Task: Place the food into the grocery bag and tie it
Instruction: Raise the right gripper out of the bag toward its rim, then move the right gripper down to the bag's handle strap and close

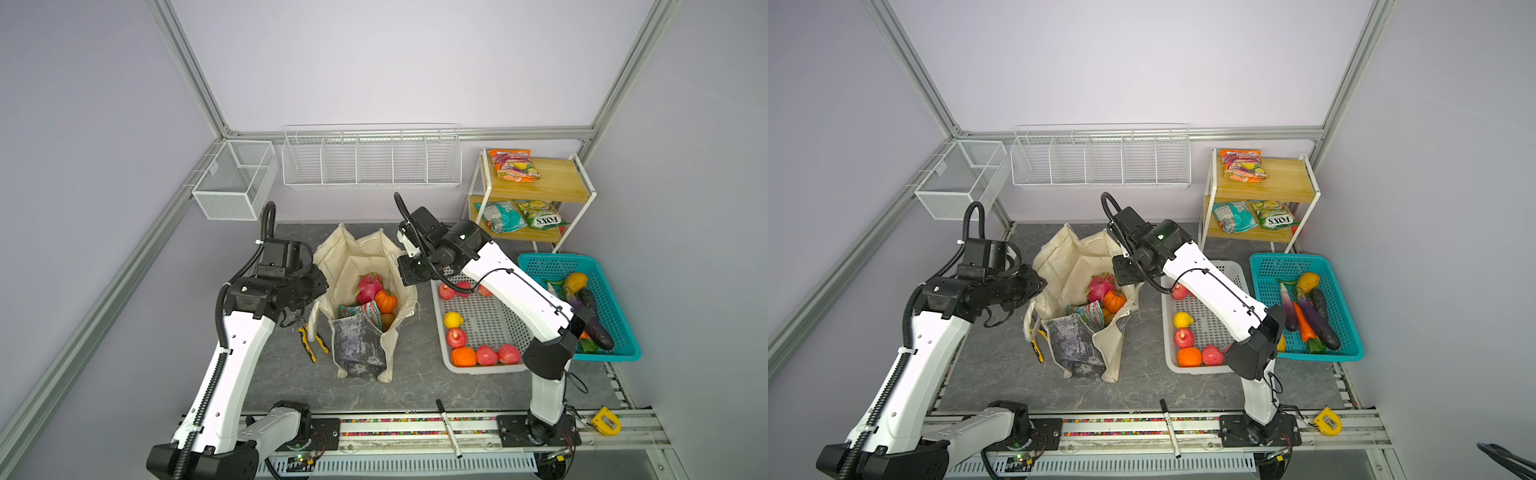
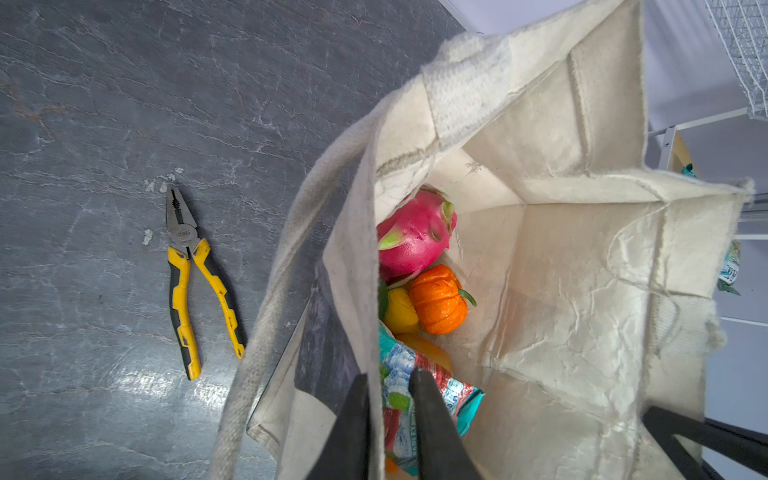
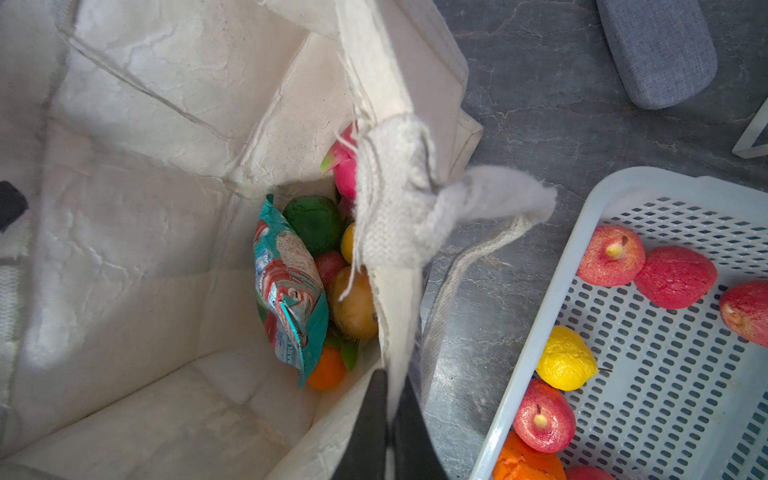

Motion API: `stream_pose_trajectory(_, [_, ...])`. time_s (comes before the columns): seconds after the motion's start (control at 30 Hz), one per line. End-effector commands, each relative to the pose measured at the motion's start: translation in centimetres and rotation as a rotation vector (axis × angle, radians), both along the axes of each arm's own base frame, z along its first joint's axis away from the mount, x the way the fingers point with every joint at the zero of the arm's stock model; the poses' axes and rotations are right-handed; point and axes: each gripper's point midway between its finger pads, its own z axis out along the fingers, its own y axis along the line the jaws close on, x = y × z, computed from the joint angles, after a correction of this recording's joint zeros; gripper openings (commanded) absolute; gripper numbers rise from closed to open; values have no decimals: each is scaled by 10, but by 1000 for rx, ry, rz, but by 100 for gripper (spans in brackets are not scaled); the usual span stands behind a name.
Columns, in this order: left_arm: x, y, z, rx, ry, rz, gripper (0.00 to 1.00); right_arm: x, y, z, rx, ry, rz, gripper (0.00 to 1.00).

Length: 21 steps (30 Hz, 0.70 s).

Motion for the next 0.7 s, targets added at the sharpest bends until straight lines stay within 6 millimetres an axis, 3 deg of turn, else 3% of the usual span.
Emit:
stream_pose_trajectory(0.0, [-3,5,1,16,-2,18,19,2,1,-6,-2,6,12,7])
stream_pose_trajectory(0.2, [-4,8,-1,30,9,31,20,3,2,-5,10,6,7,10])
stream_pose_trajectory(0.3, [-5,11,-3,46,17,42,15,2,2,-5,14,9,7,13])
stream_pose_trajectory(0.47, [-8,18,-6,69,29,61,8,2,1,0,30,3,-1,25])
stream_pose_trajectory(0.67, [-10,24,-9,85,42,83,4,9,-6,25,85,-39,-53,39])
